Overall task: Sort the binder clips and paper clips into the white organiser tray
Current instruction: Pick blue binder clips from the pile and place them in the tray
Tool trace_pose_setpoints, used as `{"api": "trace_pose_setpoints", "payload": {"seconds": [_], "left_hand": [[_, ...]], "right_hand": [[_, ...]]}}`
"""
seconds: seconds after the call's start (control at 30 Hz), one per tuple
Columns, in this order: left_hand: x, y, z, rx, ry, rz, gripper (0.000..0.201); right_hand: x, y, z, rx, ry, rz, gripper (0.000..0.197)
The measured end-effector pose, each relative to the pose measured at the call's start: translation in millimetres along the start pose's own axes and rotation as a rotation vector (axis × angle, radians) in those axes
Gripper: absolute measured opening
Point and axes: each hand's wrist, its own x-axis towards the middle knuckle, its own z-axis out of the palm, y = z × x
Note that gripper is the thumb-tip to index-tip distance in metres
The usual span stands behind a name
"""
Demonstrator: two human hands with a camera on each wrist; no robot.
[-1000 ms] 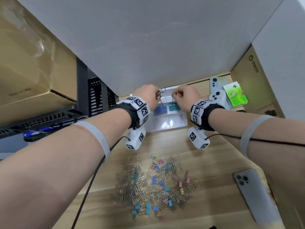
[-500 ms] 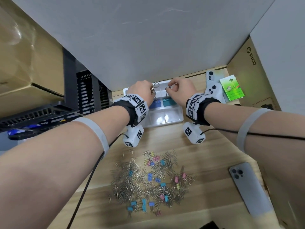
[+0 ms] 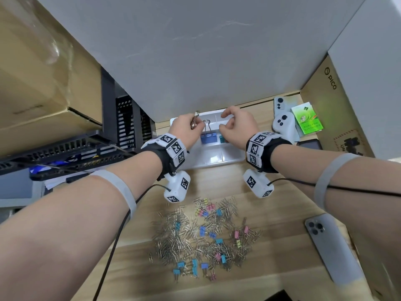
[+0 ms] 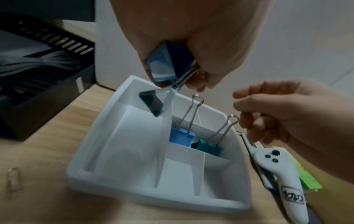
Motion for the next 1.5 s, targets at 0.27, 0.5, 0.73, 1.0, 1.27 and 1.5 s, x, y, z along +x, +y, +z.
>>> {"api": "trace_pose_setpoints", "payload": {"seconds": [0.27, 0.5, 0.73, 1.0, 1.27, 1.5], "left_hand": [[-22.3, 4.8, -9.4, -0.502, -0.212, -0.267, 0.025], [-37.6, 9.6, 0.1, -0.669, -0.307, -0.361, 0.027], [-34.6, 11.1, 6.9, -0.569, -0.321, -0.421, 0.044], [-15.3, 11.0, 5.8, -0.262, -0.16, -0.251, 0.051], [0.9, 10.2, 13.5, 0.081, -0.293, 0.062, 0.031], [6.5, 3.9, 16.5, 0.285, -0.288, 0.211, 0.024]], "right_hand": [[-20.5, -11.3, 7.1, 0.131, -0.212, 0.015, 0.011], [-31.3, -16.3, 9.2, 0.237, -0.639, 0.211, 0.027], [-35.6, 0.3, -9.6, 0.067, -0.689, 0.15, 0.01], [-11.1, 21.6, -53.0, -0.078, -0.276, 0.119, 0.015], [5.9, 13.2, -33.1, -0.278, -0.253, -0.083, 0.011], [12.2, 12.2, -21.2, -0.399, -0.242, -0.118, 0.006]]}}
